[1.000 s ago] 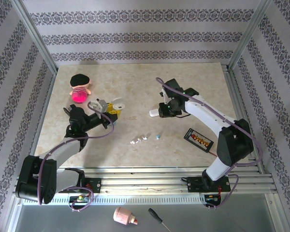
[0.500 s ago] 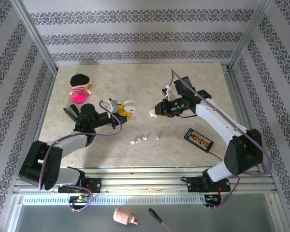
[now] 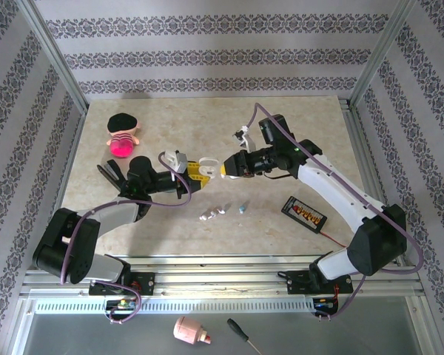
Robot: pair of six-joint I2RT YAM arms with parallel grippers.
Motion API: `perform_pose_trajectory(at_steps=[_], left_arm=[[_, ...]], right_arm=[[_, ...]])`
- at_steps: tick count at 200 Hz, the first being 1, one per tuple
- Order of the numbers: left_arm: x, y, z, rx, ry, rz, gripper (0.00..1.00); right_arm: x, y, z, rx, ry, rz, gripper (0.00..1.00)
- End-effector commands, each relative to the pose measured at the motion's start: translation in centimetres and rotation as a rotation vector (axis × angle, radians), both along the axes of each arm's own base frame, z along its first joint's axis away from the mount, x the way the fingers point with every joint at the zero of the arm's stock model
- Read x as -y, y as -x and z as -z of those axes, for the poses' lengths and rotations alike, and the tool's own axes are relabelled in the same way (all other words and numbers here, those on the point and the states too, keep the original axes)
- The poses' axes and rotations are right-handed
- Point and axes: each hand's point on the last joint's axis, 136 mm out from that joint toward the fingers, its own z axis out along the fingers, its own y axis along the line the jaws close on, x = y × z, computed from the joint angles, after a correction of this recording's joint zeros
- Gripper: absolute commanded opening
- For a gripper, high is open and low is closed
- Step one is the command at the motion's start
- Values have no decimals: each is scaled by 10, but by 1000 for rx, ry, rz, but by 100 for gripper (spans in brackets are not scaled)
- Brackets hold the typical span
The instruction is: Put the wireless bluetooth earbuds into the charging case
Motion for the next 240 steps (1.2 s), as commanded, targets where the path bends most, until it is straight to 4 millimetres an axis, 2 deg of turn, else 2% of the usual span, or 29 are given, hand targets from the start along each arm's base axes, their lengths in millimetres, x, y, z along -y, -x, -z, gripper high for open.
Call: perform_pose_trajectory(at_steps=[1,70,240], left_arm=[[9,7,-23,65,38,64,22],[16,13,-27,64,46,101,22],[18,13,-35,82,62,116,22]], right_arm=[[-9,-6,-19,57,-41,-18,22],[-22,-5,-19,86,-40,-53,22],[-5,-8,3,83,36,1,21]])
